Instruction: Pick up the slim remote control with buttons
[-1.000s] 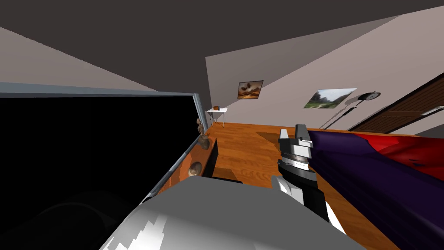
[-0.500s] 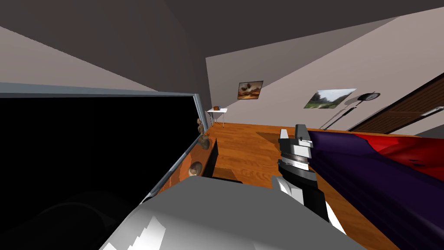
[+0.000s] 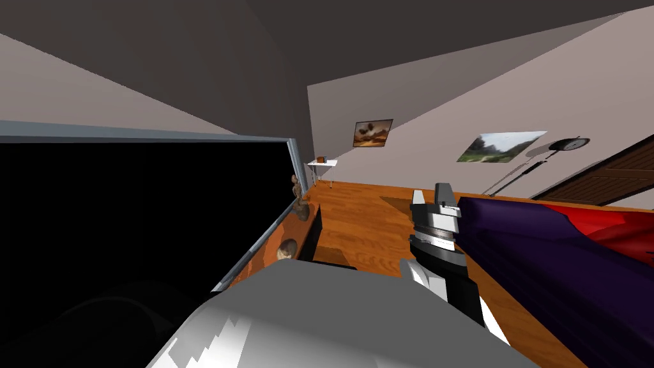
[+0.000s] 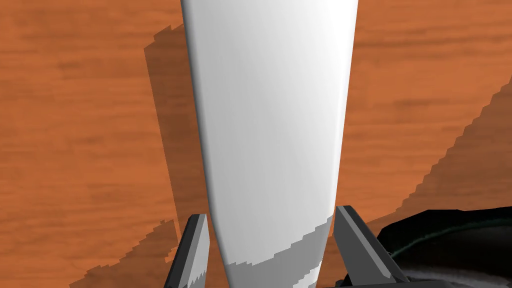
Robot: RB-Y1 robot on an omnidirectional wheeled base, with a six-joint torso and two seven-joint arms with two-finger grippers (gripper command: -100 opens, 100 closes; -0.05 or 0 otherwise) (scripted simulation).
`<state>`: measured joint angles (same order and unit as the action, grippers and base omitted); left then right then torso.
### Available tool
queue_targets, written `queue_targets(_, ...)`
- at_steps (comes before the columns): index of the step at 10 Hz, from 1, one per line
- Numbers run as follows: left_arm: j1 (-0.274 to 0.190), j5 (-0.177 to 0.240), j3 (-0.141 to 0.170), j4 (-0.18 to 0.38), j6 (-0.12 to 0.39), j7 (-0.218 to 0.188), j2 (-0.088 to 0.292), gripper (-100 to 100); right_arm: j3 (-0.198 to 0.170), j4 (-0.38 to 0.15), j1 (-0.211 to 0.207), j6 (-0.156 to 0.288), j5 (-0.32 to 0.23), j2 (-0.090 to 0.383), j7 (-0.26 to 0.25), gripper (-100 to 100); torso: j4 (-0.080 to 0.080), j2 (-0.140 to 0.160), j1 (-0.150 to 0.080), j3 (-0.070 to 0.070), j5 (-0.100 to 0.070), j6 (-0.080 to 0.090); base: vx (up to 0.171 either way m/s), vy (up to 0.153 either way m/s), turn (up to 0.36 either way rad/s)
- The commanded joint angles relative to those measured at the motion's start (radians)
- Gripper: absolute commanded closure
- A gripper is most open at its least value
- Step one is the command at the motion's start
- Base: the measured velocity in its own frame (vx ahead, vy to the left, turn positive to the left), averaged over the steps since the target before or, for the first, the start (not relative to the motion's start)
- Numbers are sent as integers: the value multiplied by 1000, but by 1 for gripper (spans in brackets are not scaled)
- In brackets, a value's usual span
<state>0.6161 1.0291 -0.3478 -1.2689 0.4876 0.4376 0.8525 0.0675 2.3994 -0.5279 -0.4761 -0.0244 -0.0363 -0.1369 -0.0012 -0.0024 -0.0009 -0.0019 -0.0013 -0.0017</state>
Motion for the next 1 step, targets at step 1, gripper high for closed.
queue_targets(1,0,0,0,0,0,0,0,0,0,0,0,0,0,0,0,0,0,0,0,0,0,0,6,-5,-4)
